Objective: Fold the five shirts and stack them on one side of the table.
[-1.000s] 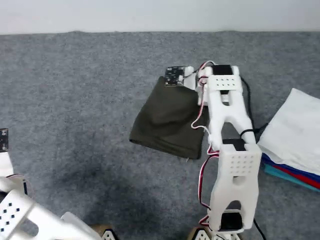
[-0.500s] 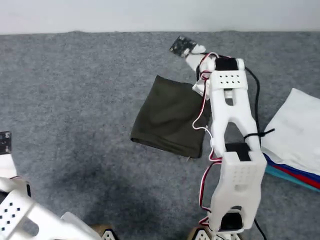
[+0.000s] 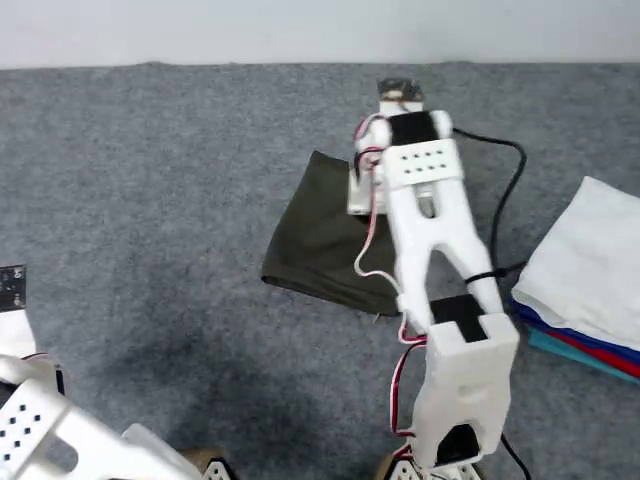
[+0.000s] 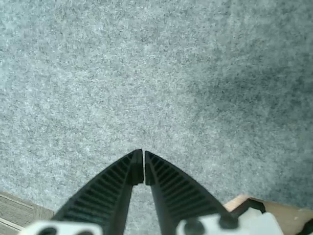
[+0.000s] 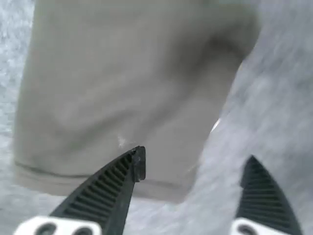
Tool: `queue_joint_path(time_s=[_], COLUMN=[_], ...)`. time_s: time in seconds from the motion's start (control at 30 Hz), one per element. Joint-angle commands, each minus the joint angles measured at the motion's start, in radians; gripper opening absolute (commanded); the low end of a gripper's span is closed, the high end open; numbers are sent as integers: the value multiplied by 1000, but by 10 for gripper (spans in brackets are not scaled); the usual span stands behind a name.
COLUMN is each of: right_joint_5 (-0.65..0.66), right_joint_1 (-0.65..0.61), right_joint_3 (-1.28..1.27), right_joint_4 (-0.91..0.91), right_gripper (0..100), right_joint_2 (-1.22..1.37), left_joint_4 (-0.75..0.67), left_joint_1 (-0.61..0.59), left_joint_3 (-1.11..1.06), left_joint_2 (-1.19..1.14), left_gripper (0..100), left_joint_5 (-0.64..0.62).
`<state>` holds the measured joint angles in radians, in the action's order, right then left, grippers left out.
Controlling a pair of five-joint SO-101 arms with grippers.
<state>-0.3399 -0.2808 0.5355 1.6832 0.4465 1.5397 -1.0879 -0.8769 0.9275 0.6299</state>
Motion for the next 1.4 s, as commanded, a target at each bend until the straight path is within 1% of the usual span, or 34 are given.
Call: queue_joint_path(time_s=[0.0, 0.07, 0.13, 0.4, 0.53, 0.67, 0.73, 0.83, 0.87, 0.93, 1.0, 1.1, 1.37], right_joint_5=[-176, -209, -218, -218, -216, -216, -213, -209, -192, -124, -38, 52, 138], right_joint_1=[-13, -10, -8, -10, -10, -5, 4, 24, 31, 45, 62, 93, 189], right_joint_3=[55, 55, 55, 58, 61, 63, 63, 63, 63, 63, 63, 63, 63], right_joint_4=[27, -10, -56, -302, -351, -331, -312, -300, -292, -269, -246, -188, -18], right_gripper=[427, 455, 449, 344, 307, 248, 179, 34, 0, 29, 6, 9, 9], right_joint_2=[-61, -28, 18, 262, 381, 435, 435, 433, 430, 410, 369, 272, -64], left_joint_4=[-29, -28, -28, -23, -23, -25, -28, -28, -28, -28, -28, -29, -29], left_joint_1=[6, 6, 6, 6, 6, 6, 6, 6, 6, 6, 6, 6, 6], left_joint_3=[1, 1, 1, 1, 1, 1, 1, 1, 1, 1, 1, 1, 1], left_joint_2=[17, 17, 17, 17, 17, 17, 17, 17, 17, 17, 17, 17, 17], left_gripper=[15, 15, 15, 15, 15, 15, 15, 15, 15, 15, 15, 15, 15], left_joint_5=[8, 8, 8, 8, 8, 8, 8, 8, 8, 8, 8, 8, 9])
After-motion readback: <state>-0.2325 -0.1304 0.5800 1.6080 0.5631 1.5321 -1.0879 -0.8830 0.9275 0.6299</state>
